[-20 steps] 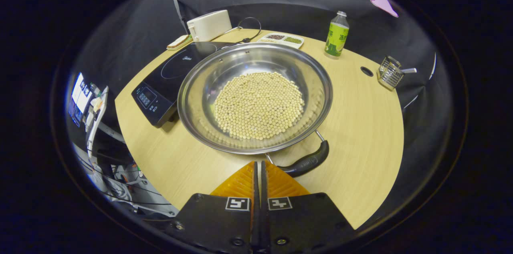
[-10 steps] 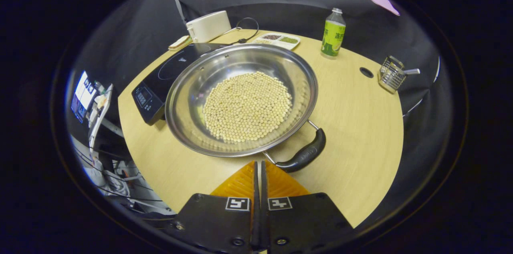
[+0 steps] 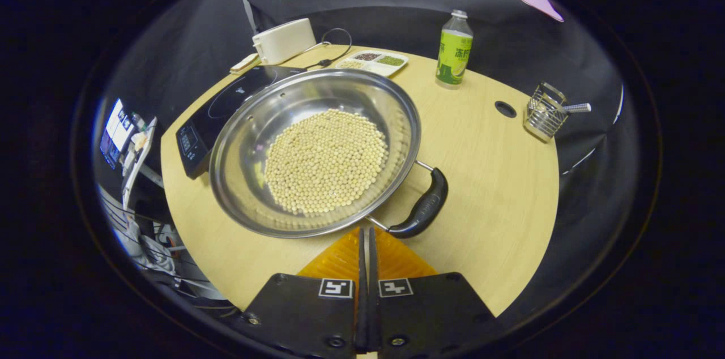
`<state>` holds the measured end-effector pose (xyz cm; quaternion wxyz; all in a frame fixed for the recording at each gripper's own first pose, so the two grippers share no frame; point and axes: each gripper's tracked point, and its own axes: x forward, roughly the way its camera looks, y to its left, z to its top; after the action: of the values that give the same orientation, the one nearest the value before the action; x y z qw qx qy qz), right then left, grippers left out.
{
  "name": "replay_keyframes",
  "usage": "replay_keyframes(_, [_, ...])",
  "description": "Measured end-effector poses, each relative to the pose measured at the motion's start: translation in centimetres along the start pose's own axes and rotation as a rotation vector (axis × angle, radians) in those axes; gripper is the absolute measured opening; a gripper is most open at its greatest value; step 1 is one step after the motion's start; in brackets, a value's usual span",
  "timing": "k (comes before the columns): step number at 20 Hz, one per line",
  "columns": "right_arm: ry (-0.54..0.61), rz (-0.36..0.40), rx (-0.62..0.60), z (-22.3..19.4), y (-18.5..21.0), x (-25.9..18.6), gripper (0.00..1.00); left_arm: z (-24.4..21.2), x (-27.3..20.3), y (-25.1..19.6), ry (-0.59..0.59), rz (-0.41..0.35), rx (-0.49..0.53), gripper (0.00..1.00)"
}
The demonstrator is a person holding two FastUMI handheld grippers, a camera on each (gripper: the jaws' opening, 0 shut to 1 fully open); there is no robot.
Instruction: First push the handle of the pot to place it horizontally, then grasp the pot with both hands and set it on the induction cooktop.
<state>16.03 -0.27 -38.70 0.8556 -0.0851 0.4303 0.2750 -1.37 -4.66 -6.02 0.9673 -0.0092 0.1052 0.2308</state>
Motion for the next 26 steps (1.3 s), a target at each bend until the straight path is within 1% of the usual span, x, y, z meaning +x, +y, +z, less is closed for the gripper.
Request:
replay_keyframes(1, [-0.002,-0.001,0.0,0.2,-0.3,0.1,0.0,0.1,0.1,0.1,0.0,0.007,0.001,0.96])
replay_keyframes(2, [0.001,-0.001,-0.001,0.4,-0.6,0.3,0.04,0.1,0.2,0.1,0.003,0.013,0.002,0.97])
replay_keyframes(6, [0.001,-0.015,-0.008,0.9,-1.3,0.7,0.04,-0.3,0.4,0.3,0.012,0.03,0.004,0.97])
replay_keyframes(7, [0.002,-0.019,-0.008,0.9,-1.3,0.8,0.04,-0.3,0.5,0.3,0.013,0.029,0.005,0.97])
replay_keyframes(8, [0.002,-0.024,-0.008,0.9,-1.4,0.8,0.0,-0.4,0.6,0.3,0.015,0.026,0.007,0.97])
replay_keyframes(9, [0.002,-0.027,-0.005,1.0,-1.4,0.9,0.04,-0.5,0.8,0.4,0.016,0.022,0.01,0.97])
replay_keyframes(12, [-0.003,-0.057,0.021,0.9,-1.7,0.5,0.04,-0.5,1.2,0.4,0.014,-0.002,0.012,0.96])
replay_keyframes(13, [-0.006,-0.073,0.031,0.7,-1.8,0.2,0.0,-0.6,1.3,0.6,0.009,-0.013,0.014,0.96])
replay_keyframes(14, [-0.008,-0.096,0.038,0.6,-1.9,-0.1,0.0,-0.6,1.5,0.7,0.007,-0.026,0.015,0.96])
replay_keyframes(15, [-0.013,-0.125,0.044,0.4,-2.2,-0.6,0.04,-0.6,1.7,0.9,0.003,-0.042,0.015,0.96])
replay_keyframes(16, [-0.017,-0.153,0.051,0.1,-2.3,-1.1,0.04,-0.6,1.9,1.1,-0.002,-0.061,0.012,0.96])
replay_keyframes(17, [-0.02,-0.181,0.06,-0.3,-2.4,-1.8,0.0,-0.7,2.1,1.2,-0.005,-0.084,0.014,0.96])
replay_keyframes(18, [-0.027,-0.2,0.076,-0.6,-2.2,-2.4,0.04,-0.8,2.4,1.6,-0.005,-0.102,0.02,0.96])
replay_keyframes(19, [-0.037,-0.214,0.096,-0.9,-1.8,-3.1,0.0,-1.0,2.7,1.9,-0.007,-0.121,0.029,0.97])
replay_keyframes(20, [-0.056,-0.225,0.119,-1.0,-1.4,-3.9,0.01,-1.1,3.1,2.1,-0.011,-0.146,0.035,0.96])
replay_keyframes(21, [-0.101,-0.223,0.144,-0.7,-0.6,-4.8,0.01,-1.1,3.4,2.0,-0.017,-0.176,0.034,0.96])
replay_keyframes(22, [-0.138,-0.231,0.168,-0.6,0.1,-5.5,0.04,-1.6,3.7,1.9,-0.011,-0.211,0.028,0.96])
replay_keyframes(23, [-0.151,-0.255,0.185,-1.0,0.3,-6.2,0.02,-2.0,4.0,1.8,-0.004,-0.244,0.024,0.97])
replay_keyframes(25, [-0.182,-0.285,0.216,-1.8,1.5,-7.5,0.25,-2.9,4.3,1.5,0.009,-0.309,0.017,0.96])
replay_keyframes(26, [-0.196,-0.308,0.238,-2.2,1.9,-8.2,0.48,-3.3,4.5,1.3,0.017,-0.336,0.013,0.97])
